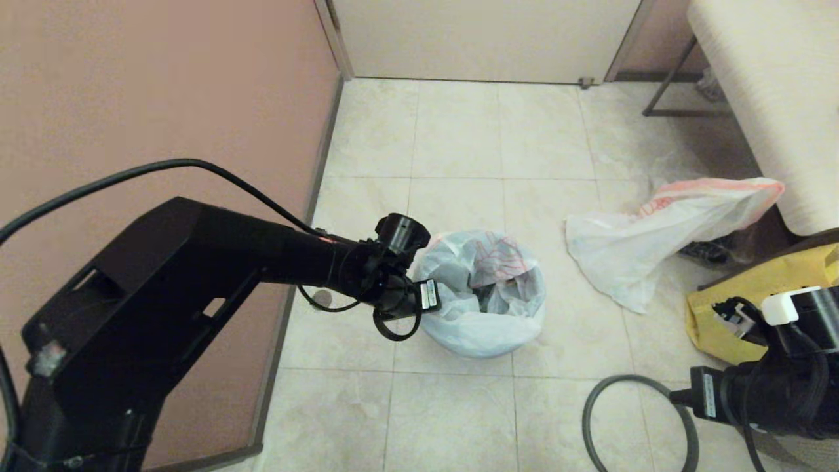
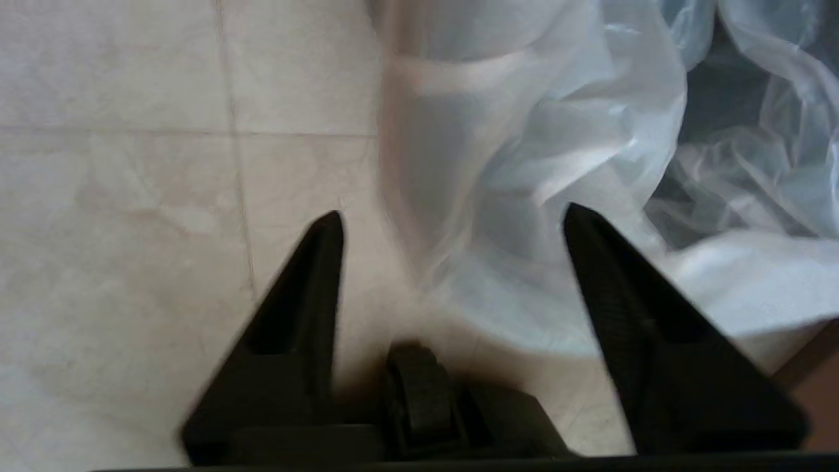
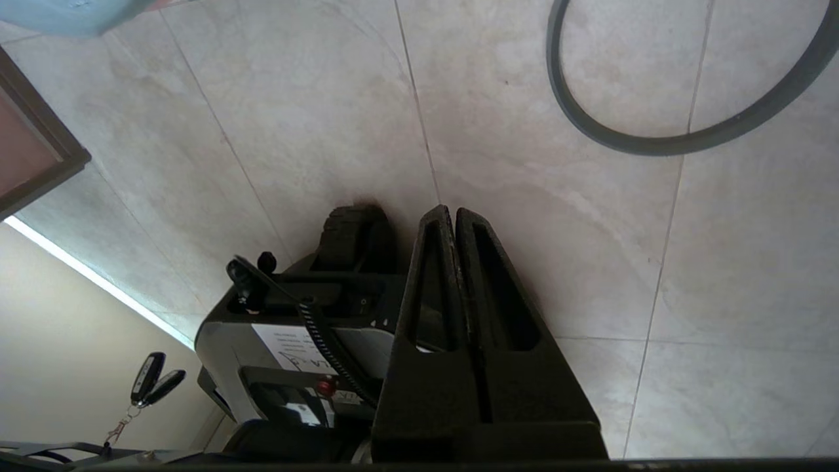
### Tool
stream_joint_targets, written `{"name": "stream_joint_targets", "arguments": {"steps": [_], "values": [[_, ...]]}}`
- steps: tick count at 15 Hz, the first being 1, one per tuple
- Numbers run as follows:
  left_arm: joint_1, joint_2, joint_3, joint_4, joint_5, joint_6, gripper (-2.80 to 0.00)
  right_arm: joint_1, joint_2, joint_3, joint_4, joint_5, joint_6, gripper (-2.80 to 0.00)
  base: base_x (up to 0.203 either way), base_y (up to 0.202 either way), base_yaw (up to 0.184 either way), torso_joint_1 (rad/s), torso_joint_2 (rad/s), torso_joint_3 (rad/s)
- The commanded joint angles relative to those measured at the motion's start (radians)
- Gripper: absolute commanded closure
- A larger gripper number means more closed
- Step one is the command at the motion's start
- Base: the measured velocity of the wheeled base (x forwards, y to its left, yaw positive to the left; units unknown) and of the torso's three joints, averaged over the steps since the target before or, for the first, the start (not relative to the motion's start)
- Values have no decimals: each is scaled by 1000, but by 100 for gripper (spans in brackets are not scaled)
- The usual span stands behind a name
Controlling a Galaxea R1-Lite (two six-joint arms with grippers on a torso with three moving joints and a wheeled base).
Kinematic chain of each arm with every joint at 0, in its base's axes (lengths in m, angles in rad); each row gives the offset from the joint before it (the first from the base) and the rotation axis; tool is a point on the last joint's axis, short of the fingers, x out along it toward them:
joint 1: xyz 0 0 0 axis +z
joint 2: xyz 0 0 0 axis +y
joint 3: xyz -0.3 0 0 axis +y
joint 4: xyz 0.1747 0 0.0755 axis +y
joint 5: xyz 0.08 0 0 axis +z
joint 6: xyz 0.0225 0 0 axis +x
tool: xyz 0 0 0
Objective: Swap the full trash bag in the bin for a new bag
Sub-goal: Put the new garbage bag on the trash can
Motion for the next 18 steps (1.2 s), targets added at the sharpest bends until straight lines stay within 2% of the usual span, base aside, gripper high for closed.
{"name": "stream_joint_targets", "arguments": {"steps": [1,2,4,7,10,16,17,18], "values": [[3,72,-30,-11,12,0,-280,0,7,5,-1,0,2,0,0,0,0,0,0,0],[4,95,-47,-16,41,3,0,-2,-1,6,-1,0,2,0,0,0,0,0,0,0],[-4,98,-55,-11,70,-1,0,-9,-11,8,1,2,2,0,0,0,0,0,0,0],[-20,46,19,-9,77,-2,0,-9,-24,21,1,2,2,0,0,0,0,0,0,0],[-36,-48,183,-15,79,-5,0,-9,-39,43,-1,4,2,0,0,0,0,0,0,0],[-33,-157,455,-47,90,-81,0,-9,-51,58,-1,6,2,0,0,0,0,0,0,0],[-32,-157,491,-92,101,-88,-280,-9,-51,60,-1,9,2,0,0,0,0,0,0,0],[-31,-152,522,-166,112,-89,-280,-10,-51,60,-1,13,2,0,0,0,0,0,0,0]]}}
